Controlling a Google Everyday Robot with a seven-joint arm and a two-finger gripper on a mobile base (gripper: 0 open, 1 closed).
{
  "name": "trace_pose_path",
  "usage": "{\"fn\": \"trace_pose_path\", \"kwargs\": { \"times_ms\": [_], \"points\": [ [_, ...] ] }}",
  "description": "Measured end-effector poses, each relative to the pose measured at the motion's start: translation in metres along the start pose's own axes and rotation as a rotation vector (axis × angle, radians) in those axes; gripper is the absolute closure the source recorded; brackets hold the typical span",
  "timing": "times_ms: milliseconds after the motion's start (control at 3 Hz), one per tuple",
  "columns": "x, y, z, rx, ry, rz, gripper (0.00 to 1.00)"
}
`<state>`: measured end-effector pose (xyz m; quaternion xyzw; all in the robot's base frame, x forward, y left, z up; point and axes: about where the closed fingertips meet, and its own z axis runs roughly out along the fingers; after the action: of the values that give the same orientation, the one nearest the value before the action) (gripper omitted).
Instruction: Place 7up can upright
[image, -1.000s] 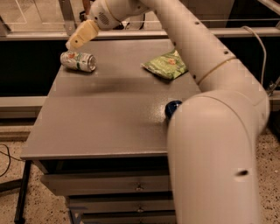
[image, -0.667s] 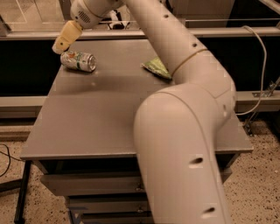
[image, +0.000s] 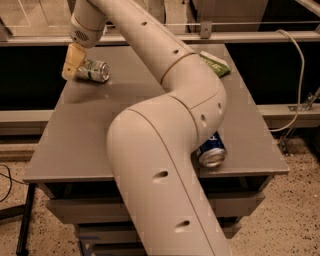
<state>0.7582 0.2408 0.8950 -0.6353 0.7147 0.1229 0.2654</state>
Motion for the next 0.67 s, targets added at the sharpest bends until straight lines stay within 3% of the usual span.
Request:
{"fn": "trace_pose_path", "kwargs": {
  "times_ms": [333, 667],
  "points": [
    [0.02, 0.0, 0.015, 0.002, 0.102, 0.033, 0.0],
    [0.035, -0.007, 0.016, 0.016, 0.135, 0.084, 0.0]
  ]
}}
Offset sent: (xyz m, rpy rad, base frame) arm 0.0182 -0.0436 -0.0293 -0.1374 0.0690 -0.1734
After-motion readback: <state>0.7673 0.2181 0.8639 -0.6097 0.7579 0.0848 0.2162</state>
